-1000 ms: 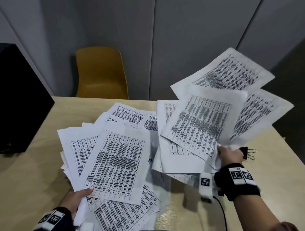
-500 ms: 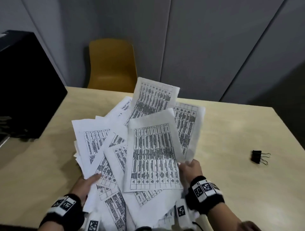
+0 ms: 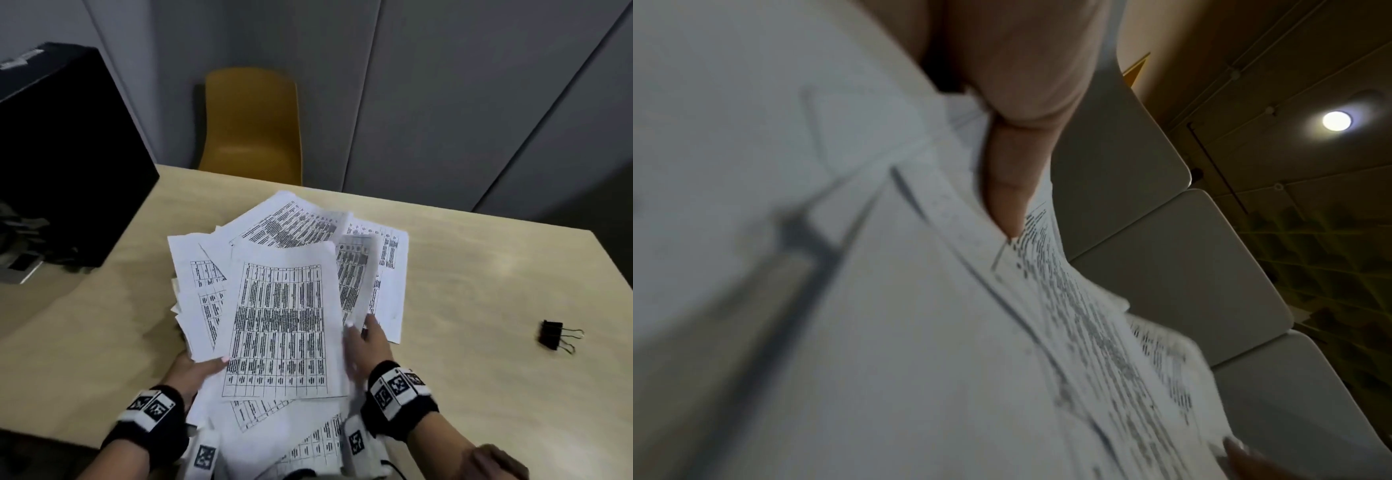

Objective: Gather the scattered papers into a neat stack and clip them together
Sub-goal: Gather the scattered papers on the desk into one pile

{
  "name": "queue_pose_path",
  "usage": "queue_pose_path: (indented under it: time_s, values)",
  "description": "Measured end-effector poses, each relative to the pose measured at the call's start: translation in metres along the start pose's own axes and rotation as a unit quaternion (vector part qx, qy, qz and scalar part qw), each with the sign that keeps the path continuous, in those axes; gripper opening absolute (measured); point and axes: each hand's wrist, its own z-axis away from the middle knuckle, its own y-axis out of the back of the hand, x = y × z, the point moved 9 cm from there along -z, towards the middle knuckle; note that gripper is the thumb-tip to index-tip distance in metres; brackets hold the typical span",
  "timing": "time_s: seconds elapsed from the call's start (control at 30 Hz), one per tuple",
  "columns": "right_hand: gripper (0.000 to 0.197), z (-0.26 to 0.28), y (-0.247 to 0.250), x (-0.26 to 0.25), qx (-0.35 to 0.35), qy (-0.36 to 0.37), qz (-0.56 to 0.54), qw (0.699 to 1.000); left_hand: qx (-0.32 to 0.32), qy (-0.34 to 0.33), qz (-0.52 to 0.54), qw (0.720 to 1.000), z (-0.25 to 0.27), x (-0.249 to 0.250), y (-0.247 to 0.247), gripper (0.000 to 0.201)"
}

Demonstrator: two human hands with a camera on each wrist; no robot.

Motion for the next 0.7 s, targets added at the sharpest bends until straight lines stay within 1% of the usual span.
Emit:
queue_pose_path:
  time_s: [0.07, 0.17, 0.2, 0.27, 0.33, 0.37, 0.4, 0.43, 0.47, 0.5, 0.53, 0.6, 0.67, 0.7]
  values:
    - [0.011, -0.011, 0.018, 0.0, 0.037, 0.021, 0.042, 0.998, -0.01, 0.004, 0.013, 1.0, -0.002, -0.003, -0.001, 0.039]
    - [0.016, -0.024, 0.032, 0.001, 0.038, 0.047, 0.069, 0.996, -0.027, 0.005, 0.008, 1.0, -0.004, -0.004, 0.0, 0.027]
    - [0.022, -0.026, 0.032, 0.003, 0.024, 0.047, 0.08, 0.995, -0.033, 0.005, 0.005, 0.999, -0.004, -0.004, 0.0, 0.026]
    - [0.035, -0.025, 0.023, 0.004, -0.031, 0.048, 0.107, 0.993, -0.037, -0.001, 0.002, 0.999, -0.005, -0.005, 0.0, 0.028]
    - [0.038, -0.022, 0.007, 0.007, -0.08, 0.049, 0.125, 0.988, -0.038, 0.004, 0.0, 0.999, -0.006, -0.007, 0.0, 0.028]
    - [0.034, -0.022, 0.0, 0.009, -0.087, 0.045, 0.127, 0.987, -0.035, 0.008, -0.001, 0.999, -0.006, -0.008, 0.0, 0.027]
    - [0.028, -0.022, -0.002, 0.011, -0.08, 0.04, 0.12, 0.989, -0.024, 0.013, -0.001, 1.0, -0.005, -0.008, 0.002, 0.026]
    - [0.02, -0.024, 0.001, 0.013, -0.058, 0.03, 0.109, 0.992, -0.015, 0.014, 0.005, 1.0, -0.005, -0.009, 0.003, 0.024]
    - [0.013, -0.027, 0.01, 0.014, -0.02, 0.018, 0.098, 0.995, -0.001, 0.017, 0.014, 1.0, -0.004, -0.01, 0.008, 0.024]
    - [0.01, -0.032, 0.023, 0.014, 0.027, 0.006, 0.089, 0.996, 0.013, 0.019, 0.02, 1.0, -0.004, -0.011, 0.011, 0.024]
    - [0.016, -0.038, 0.038, 0.016, 0.068, -0.003, 0.087, 0.994, 0.026, 0.023, 0.02, 0.999, -0.004, -0.012, 0.016, 0.023]
    - [0.038, -0.052, 0.063, 0.018, 0.119, -0.026, 0.135, 0.983, 0.046, 0.026, 0.018, 0.998, -0.004, -0.012, 0.029, 0.02]
    - [0.057, -0.061, 0.076, 0.018, 0.13, -0.048, 0.209, 0.968, 0.062, 0.032, 0.029, 0.997, -0.005, -0.011, 0.043, 0.025]
    - [0.064, -0.063, 0.078, 0.017, 0.127, -0.052, 0.228, 0.964, 0.064, 0.035, 0.042, 0.996, -0.005, -0.01, 0.049, 0.029]
